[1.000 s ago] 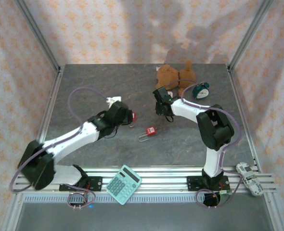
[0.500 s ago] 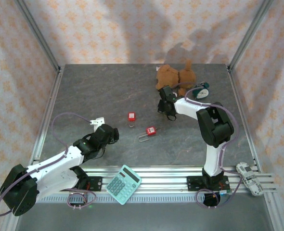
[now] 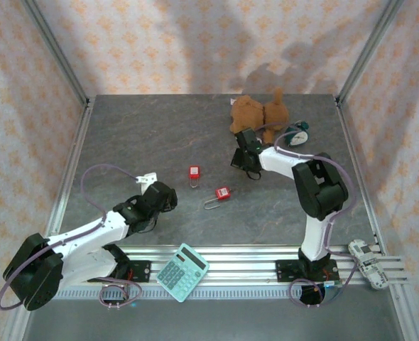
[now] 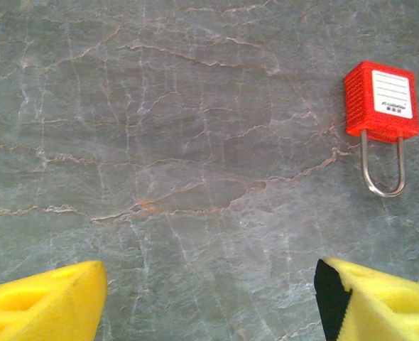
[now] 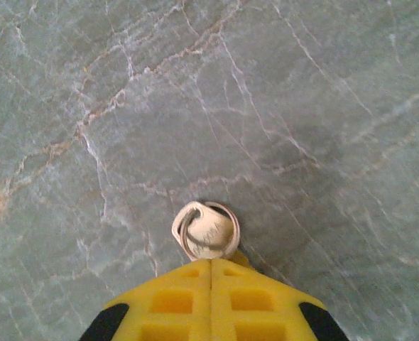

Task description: Unlock with the key

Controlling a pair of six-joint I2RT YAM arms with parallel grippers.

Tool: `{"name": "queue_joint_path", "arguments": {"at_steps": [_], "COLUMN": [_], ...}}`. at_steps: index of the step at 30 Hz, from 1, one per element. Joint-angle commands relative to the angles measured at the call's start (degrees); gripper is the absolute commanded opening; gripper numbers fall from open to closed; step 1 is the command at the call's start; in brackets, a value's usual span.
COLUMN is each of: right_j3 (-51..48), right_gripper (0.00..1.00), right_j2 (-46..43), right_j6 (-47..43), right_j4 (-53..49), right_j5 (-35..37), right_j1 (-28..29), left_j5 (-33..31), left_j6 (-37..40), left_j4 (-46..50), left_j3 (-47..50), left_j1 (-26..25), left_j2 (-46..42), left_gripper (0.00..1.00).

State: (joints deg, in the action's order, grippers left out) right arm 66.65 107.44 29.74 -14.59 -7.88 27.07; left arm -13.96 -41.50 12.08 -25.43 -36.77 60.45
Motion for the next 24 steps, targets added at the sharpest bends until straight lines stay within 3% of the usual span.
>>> {"name": "queue_joint_path", "arguments": {"at_steps": [1,10,11,16,24], "right_j3": [-2.0,-3.3,-2.8,-0.4,3.9], "right_gripper": [0.01,0.00,0.02,0.31,0.38], "right_j2": [-5.5,-12.4,-11.7,-6.8,-0.1], "right_j6": [-1.7,-4.8,-4.9,-1.3,1.7], "right_j4": [-1.0,-4.5,-5.2,-6.9,-5.7], "right_j5": [0.0,0.6,1.2,2.2,1.9], "right_j1": [0.4,1.5,1.5,0.9,0.3], "left_j5": [-0.6,1.0,1.2,1.2,0.9], "left_j6": [1.4,3.8,3.9,4.0,3.8], "left_j4": [-1.4,-4.3,-4.4,-4.2,-3.5], "left_j3": [-2.7,-5.8,-6.3,-7.9,-7.3], "left_j1": [-0.5,-0.9,-1.1,-2.2,-2.7], "left_j2": [0.8,5.3,6.0,8.5,7.7], "left_gripper": [0.78,0.77,0.77,0.77,0.77]}}
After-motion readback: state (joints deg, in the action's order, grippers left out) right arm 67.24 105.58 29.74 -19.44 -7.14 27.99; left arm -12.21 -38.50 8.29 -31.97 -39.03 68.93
